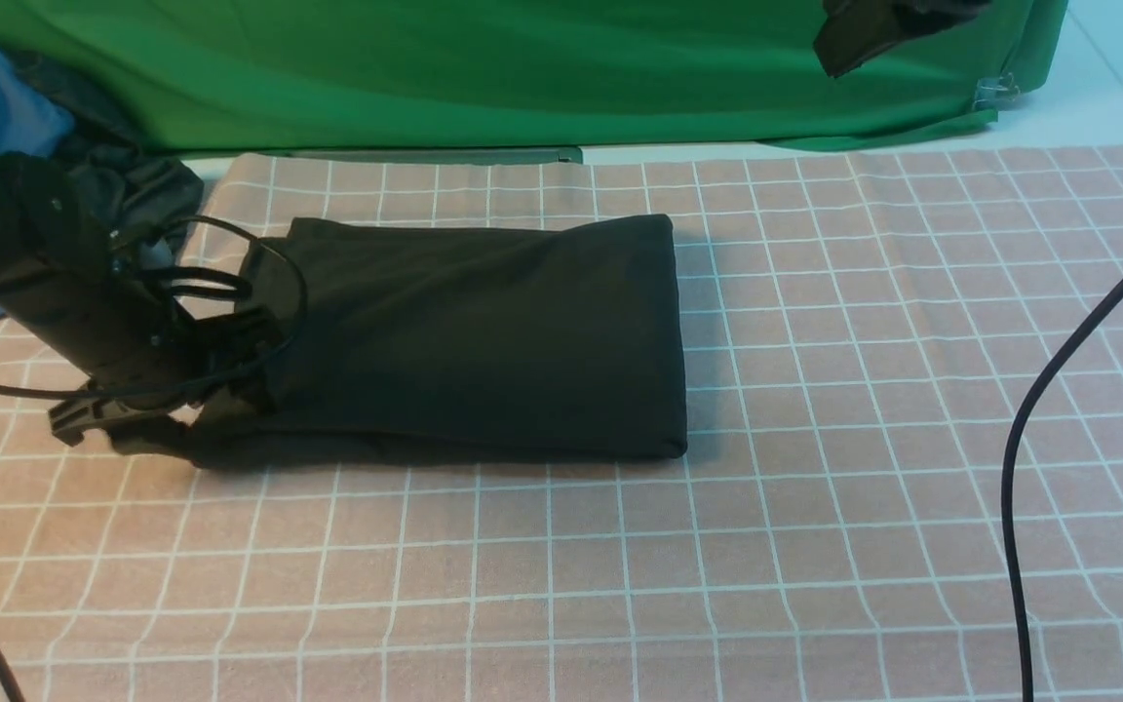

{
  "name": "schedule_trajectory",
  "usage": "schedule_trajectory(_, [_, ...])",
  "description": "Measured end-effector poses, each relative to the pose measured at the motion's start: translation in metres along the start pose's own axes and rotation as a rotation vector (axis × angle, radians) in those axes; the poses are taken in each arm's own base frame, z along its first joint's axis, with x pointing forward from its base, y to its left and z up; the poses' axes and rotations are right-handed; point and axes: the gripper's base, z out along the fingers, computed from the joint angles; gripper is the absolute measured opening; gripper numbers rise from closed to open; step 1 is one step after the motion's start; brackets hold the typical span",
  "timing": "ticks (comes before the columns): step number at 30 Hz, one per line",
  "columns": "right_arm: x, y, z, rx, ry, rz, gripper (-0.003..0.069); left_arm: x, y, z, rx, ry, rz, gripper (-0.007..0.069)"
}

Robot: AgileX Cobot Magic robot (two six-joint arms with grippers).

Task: Fold a long-sleeved shirt over a pink coffee tablecloth.

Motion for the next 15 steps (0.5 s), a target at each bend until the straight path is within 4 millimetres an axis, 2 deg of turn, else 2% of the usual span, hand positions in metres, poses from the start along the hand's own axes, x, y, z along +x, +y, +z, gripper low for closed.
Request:
schedule_trajectory(2, [0.002, -0.006, 0.0, 0.071, 0.017, -0.002, 0.0069, 0.0, -0.002, 0.0, 0.016, 0.001, -0.005, 0.0202])
schedule_trajectory(3, [0.002, -0.01, -0.001, 0.109, 0.024, 0.0, 0.0069, 0.0, -0.003, -0.001, 0.02, 0.0, 0.0, 0.0133])
schedule_trajectory(4, [0.003, -0.013, -0.004, 0.145, 0.026, 0.009, 0.0069, -0.001, -0.003, -0.001, 0.02, 0.001, 0.005, 0.0097])
schedule_trajectory(6, [0.003, -0.018, -0.01, 0.2, 0.023, 0.025, 0.007, 0.0, -0.003, -0.003, 0.019, -0.002, 0.015, 0.0086])
schedule_trajectory(10, [0.005, -0.016, -0.016, 0.193, 0.013, 0.043, 0.007, 0.001, -0.003, -0.01, 0.012, -0.004, 0.033, 0.0086])
schedule_trajectory(12, [0.008, -0.013, -0.013, 0.165, 0.022, 0.055, 0.007, 0.002, -0.003, -0.014, 0.011, -0.01, 0.039, 0.0086])
schedule_trajectory(13, [0.016, -0.012, -0.002, 0.128, 0.062, 0.076, 0.0073, 0.003, -0.003, -0.021, 0.01, -0.02, 0.048, 0.0086])
schedule_trajectory(15, [0.021, -0.012, 0.005, 0.113, 0.09, 0.09, 0.008, 0.003, -0.003, -0.024, 0.007, -0.025, 0.055, 0.0086])
